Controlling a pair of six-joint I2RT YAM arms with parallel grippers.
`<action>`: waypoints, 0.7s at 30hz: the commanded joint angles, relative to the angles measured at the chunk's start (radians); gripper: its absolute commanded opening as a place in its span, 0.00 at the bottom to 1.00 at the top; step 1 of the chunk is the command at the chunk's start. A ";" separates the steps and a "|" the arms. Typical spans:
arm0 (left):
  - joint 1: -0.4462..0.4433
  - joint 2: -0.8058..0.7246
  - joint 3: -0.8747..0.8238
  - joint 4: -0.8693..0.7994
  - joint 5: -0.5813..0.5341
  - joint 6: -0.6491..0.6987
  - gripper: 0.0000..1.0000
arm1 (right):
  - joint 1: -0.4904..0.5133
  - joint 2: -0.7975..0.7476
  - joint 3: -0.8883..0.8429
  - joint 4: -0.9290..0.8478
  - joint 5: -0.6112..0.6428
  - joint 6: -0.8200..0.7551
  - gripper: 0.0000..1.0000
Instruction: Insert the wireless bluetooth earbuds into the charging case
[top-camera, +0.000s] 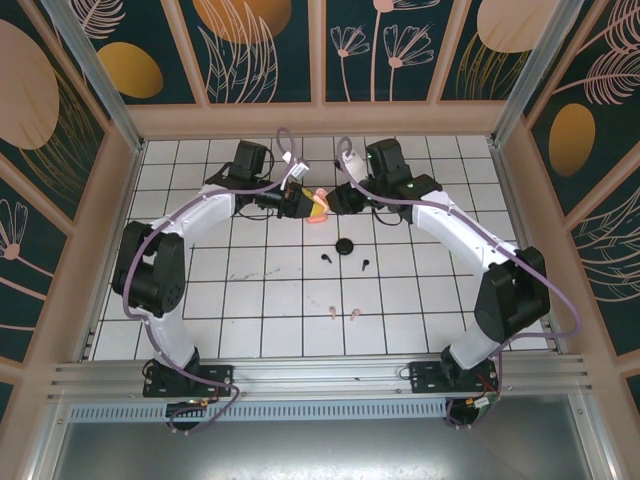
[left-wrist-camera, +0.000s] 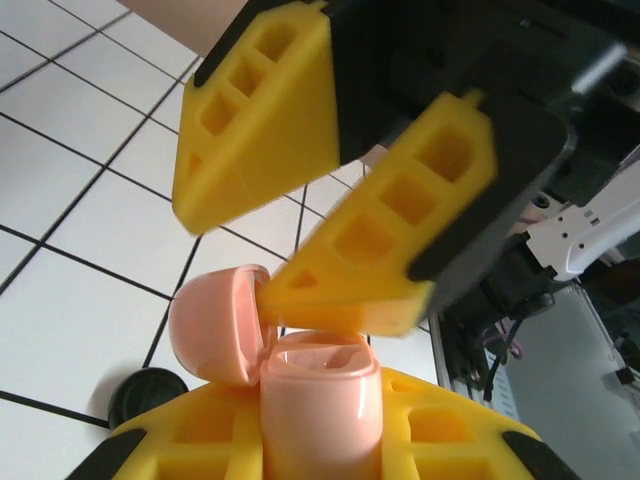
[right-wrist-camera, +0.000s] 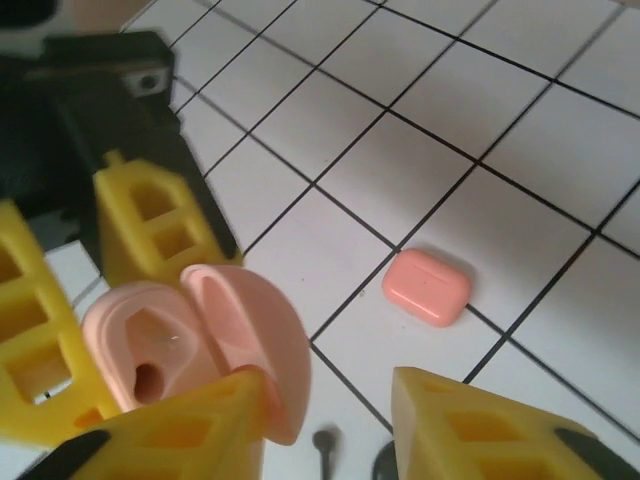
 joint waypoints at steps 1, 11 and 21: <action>0.006 -0.094 -0.073 0.281 -0.058 -0.120 0.00 | -0.018 -0.086 0.022 -0.038 -0.016 0.084 0.53; 0.022 -0.357 -0.466 0.950 -0.493 -0.412 0.00 | 0.017 -0.244 -0.166 -0.173 0.074 0.346 0.59; 0.018 -0.502 -0.637 1.239 -0.792 -0.502 0.00 | 0.311 -0.197 -0.361 -0.209 0.367 0.722 0.56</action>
